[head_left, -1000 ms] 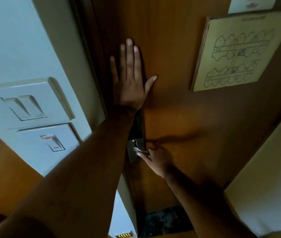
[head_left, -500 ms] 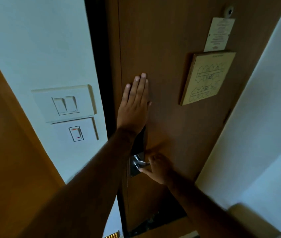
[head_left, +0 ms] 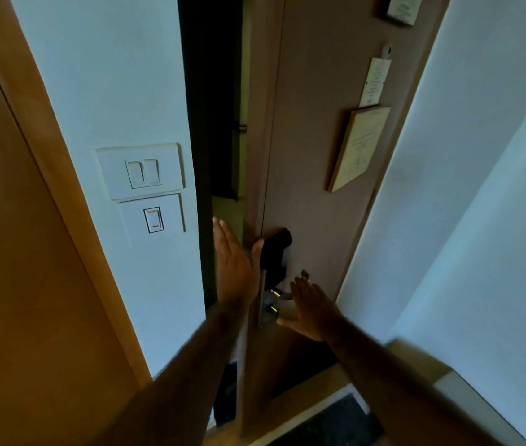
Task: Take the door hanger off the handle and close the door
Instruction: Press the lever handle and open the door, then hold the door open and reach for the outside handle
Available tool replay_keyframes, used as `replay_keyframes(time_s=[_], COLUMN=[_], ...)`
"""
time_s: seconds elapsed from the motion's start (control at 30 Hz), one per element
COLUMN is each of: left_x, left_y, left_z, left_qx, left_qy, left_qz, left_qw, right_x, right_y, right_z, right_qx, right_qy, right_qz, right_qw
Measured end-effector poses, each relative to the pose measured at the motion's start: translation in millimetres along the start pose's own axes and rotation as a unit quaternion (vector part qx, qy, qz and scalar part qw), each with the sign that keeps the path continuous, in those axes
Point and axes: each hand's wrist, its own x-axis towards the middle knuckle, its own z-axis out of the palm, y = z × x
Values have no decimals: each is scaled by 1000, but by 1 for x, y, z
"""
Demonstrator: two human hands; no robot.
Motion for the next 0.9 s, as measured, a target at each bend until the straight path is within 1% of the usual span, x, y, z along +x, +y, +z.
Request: replay_keyframes(time_s=[0.03,0.07,0.1,0.13,0.17,0.2,0.27,0.37,0.43,0.53,0.6,0.67,0.77,0.87,0.9], left_x=[-10,-19,-28,-35,-42,-48,-59,-75,-86,-105,-118,-131,-145,-149,-149], left_y=[2,4,9,13,17,22,31,43,52,63,68,70,63,45,39], left_z=[7,14,18,23,28,33,43,56,60,66,71,75,78,82,83], left_qx=[-78,-155,-231,-289,-323,-332,-319,-287,-281,-286,-290,-291,-256,-170,-145], left_qy=[-33,-62,-83,-94,-98,-97,-78,-59,-70,-76,-102,-134,-139,-178,-184], left_qz=[-53,-109,-164,-207,-233,-242,-247,-254,-246,-238,-231,-206,-127,-28,-18], left_qw=[995,980,956,930,912,906,912,922,925,925,923,925,948,969,972], right_x=[-9,-18,-29,-38,-45,-51,-60,-70,-74,-74,-75,-78,-91,-106,-112], right_y=[3,5,6,7,8,8,7,1,-5,-8,-2,10,32,51,58], right_z=[-6,-15,-28,-43,-60,-77,-115,-167,-194,-222,-236,-244,-241,-237,-236], right_qx=[-4,0,6,15,14,1,-48,-112,-194,-337,-386,-432,-460,-464,-467], right_qy=[12,35,73,128,196,259,349,416,428,425,419,404,399,410,411], right_qz=[-1,1,7,7,2,-10,-49,-99,-121,-133,-128,-120,-115,-108,-108], right_qw=[1000,999,997,992,980,966,935,897,874,830,812,798,784,777,775])
